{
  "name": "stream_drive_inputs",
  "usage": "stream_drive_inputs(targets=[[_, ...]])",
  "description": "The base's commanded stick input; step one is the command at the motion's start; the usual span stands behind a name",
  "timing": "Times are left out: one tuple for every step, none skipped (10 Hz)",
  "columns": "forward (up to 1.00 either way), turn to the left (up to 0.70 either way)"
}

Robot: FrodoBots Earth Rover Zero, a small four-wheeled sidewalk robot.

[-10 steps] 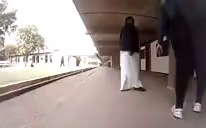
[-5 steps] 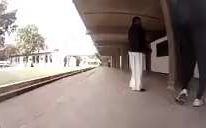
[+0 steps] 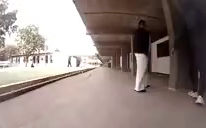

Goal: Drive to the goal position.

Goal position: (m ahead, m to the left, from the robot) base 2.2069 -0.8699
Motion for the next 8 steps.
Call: stream_drive_inputs(targets=[[0.50,0.00],[0.50,0.00],[0.50,0.00],[0.50,0.00],[0.50,0.00],[0.50,0.00],[0.50,0.00],[0.50,0.00]])
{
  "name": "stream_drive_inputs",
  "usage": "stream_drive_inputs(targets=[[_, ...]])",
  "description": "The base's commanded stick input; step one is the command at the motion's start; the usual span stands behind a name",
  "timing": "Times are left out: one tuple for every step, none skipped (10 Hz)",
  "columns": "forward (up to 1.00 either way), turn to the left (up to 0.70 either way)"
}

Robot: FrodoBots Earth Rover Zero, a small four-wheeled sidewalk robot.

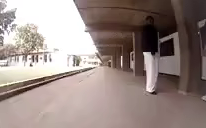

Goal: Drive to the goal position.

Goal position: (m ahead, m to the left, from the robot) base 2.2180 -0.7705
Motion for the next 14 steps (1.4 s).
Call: stream_drive_inputs(targets=[[0.50,0.00],[0.50,0.00],[0.50,0.00],[0.50,0.00],[0.50,0.00],[0.50,0.00],[0.50,0.00],[0.50,0.00],[0.50,0.00],[0.50,0.00],[0.50,0.00],[0.50,0.00],[0.50,0.00],[0.50,0.00]])
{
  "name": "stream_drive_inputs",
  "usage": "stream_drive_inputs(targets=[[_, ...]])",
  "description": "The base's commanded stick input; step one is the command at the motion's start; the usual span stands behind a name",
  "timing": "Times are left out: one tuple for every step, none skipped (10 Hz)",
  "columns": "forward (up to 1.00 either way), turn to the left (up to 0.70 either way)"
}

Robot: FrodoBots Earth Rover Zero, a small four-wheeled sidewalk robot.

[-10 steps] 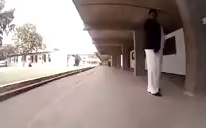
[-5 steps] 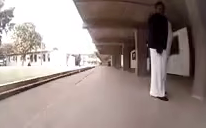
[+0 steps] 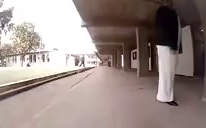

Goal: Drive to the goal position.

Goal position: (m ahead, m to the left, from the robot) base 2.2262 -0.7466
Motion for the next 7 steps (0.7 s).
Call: stream_drive_inputs(targets=[[0.50,0.00],[0.50,0.00],[0.50,0.00],[0.50,0.00],[0.50,0.00],[0.50,0.00],[0.50,0.00]])
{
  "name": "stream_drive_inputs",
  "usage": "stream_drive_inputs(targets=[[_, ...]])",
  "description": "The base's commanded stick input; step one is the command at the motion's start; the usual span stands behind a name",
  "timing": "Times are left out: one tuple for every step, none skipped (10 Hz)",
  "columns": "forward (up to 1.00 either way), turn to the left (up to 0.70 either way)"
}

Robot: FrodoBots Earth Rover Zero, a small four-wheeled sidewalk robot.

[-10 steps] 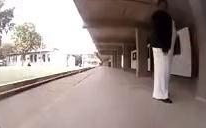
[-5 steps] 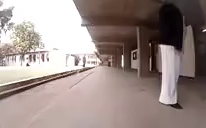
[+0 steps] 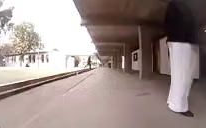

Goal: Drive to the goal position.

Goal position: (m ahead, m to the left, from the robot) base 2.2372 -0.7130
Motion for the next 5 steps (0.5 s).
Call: stream_drive_inputs(targets=[[0.50,0.00],[0.50,0.00],[0.50,0.00],[0.50,0.00],[0.50,0.00]])
